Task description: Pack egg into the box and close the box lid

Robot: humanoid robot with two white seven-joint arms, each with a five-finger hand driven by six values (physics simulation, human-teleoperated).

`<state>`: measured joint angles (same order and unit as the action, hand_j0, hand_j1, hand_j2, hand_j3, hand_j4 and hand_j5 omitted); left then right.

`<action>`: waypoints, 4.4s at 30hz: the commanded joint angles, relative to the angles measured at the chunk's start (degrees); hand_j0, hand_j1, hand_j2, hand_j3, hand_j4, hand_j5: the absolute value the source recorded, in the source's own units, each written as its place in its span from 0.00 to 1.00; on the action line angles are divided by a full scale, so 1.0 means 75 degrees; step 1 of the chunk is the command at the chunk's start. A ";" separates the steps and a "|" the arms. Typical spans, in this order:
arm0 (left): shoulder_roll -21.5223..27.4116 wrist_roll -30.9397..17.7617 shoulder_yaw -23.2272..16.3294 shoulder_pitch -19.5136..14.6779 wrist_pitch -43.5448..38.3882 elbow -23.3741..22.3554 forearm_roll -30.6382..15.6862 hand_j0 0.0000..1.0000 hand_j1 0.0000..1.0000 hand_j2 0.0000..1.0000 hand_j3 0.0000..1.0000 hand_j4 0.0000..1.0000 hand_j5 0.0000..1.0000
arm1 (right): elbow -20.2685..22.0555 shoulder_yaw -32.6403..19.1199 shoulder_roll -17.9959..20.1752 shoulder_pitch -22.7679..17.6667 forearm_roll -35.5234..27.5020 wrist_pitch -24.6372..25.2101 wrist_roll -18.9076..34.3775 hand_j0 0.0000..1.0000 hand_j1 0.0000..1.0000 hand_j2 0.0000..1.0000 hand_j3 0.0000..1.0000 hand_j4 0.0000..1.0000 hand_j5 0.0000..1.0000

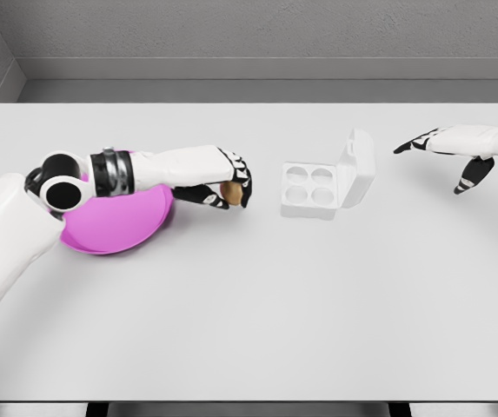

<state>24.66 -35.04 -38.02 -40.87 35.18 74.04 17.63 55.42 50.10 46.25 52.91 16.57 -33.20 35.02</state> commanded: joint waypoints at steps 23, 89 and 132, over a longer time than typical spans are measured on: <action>-0.1014 0.0005 0.0006 -0.0387 -0.0025 -0.0661 0.0404 0.42 0.42 0.42 0.42 0.42 0.42 | 0.0473 0.0258 0.0126 0.0012 -0.0018 0.0055 -0.0003 1.00 1.00 1.00 1.00 1.00 1.00; -0.2725 0.0005 -0.0076 -0.0961 -0.0025 -0.3720 -0.2139 0.42 0.42 0.42 0.42 0.42 0.42 | 0.0731 0.0352 0.0149 -0.0012 -0.0018 0.0043 -0.0003 1.00 1.00 1.00 1.00 1.00 1.00; -0.2643 0.0005 -0.0170 -0.0328 -0.0203 -0.3849 -0.4612 0.41 0.41 0.41 0.41 0.41 0.41 | 0.0790 0.0398 0.0313 -0.0035 -0.0018 -0.0003 -0.0003 1.00 1.00 1.00 1.00 1.00 1.00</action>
<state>4.87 -35.01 -39.37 -43.42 34.52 45.16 -16.26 61.28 53.14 48.14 52.56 16.68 -33.29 35.02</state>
